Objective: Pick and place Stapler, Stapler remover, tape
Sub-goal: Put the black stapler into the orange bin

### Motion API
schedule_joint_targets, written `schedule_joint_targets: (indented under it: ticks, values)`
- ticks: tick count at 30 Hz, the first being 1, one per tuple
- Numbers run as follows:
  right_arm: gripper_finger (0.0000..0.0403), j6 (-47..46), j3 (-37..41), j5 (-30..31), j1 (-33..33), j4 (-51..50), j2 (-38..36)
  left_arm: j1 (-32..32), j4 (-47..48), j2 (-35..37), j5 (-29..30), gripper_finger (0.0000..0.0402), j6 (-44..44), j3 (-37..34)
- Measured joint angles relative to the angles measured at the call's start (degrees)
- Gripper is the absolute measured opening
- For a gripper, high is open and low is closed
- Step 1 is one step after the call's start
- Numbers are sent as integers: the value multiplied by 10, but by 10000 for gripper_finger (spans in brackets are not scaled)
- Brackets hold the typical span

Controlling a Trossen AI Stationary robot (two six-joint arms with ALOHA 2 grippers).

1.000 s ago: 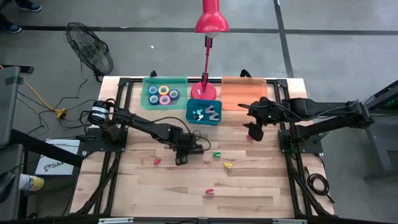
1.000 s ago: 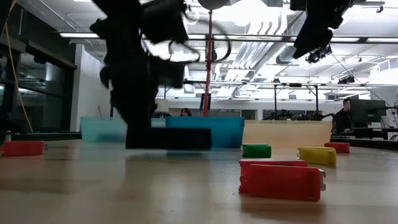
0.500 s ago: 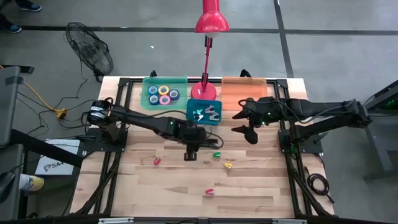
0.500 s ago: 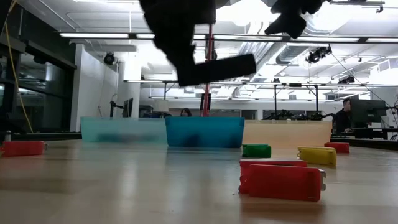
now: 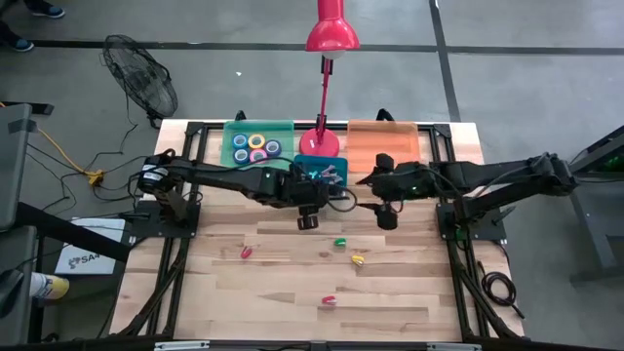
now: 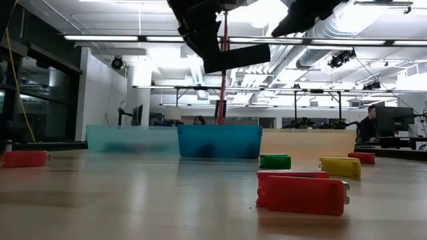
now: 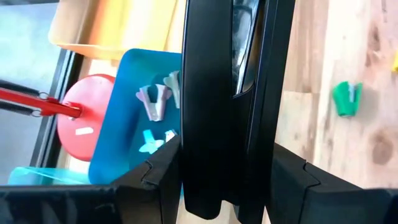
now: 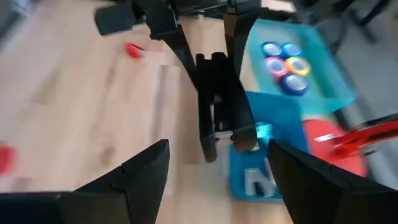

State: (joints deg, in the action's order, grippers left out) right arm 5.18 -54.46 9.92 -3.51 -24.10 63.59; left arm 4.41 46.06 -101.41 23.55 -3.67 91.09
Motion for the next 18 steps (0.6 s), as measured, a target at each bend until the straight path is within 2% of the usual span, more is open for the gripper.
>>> schedule_joint_targets:
  ticks: [3,11,18]
  values:
    - [264,30,0,37,-8,23,25,-1,1,0,2,161,5,0]
    - [264,78,0,38,-8,70,95,1,11,0,-1,161,7,0]
    - [264,83,0,43,-7,115,136,1,8,1,-3,161,5,0]
